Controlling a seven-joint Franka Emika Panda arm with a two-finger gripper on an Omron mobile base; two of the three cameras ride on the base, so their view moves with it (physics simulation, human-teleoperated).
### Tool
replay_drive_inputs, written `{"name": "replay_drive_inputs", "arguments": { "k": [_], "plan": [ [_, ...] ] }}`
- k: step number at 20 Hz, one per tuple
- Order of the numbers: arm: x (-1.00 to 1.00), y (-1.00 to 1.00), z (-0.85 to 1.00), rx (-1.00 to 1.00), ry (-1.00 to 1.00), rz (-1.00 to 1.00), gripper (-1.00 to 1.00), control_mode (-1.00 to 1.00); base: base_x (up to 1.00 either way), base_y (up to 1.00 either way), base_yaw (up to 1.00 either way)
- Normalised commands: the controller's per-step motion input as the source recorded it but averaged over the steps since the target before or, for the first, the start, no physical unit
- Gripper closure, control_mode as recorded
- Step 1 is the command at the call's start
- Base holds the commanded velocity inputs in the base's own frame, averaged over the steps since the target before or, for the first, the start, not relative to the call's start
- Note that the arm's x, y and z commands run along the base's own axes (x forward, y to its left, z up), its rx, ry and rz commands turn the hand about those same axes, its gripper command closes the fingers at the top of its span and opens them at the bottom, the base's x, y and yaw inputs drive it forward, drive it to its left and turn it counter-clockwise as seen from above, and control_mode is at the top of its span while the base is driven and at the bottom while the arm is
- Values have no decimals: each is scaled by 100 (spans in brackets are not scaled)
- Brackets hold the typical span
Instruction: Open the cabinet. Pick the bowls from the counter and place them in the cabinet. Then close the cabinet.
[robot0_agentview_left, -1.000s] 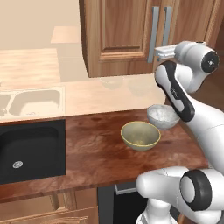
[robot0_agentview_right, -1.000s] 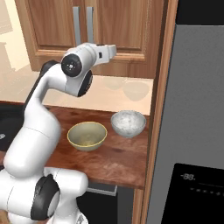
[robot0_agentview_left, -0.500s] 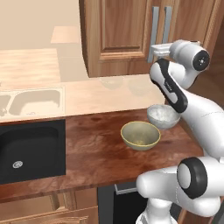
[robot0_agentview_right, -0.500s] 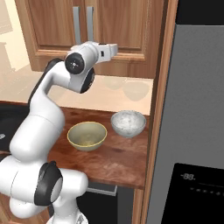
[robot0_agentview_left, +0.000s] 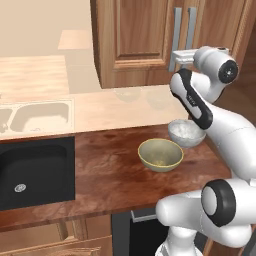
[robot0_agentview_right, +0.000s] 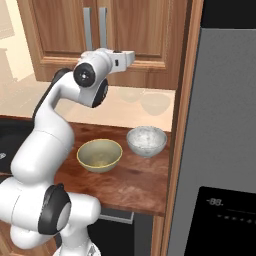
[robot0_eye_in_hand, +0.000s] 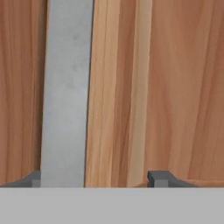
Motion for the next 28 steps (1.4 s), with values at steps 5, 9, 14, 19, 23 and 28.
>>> {"name": "replay_drive_inputs", "arguments": {
  "k": [5, 9, 14, 19, 23, 28],
  "plan": [
    [75, 9, -24, -1, 0, 0, 100, -100, 0, 0, 0],
    [35, -59, -9, 7, 9, 0, 100, -100, 0, 0, 0],
    [-11, -99, 0, 18, 15, -7, 100, -100, 0, 0, 0],
    [-68, -100, 0, 28, 7, -8, 100, -100, 0, 0, 0],
    [-100, -100, -4, 35, -1, -6, 100, -100, 0, 0, 0],
    [-100, -100, -24, 33, -7, -3, 100, -100, 0, 0, 0]
  ]
}}
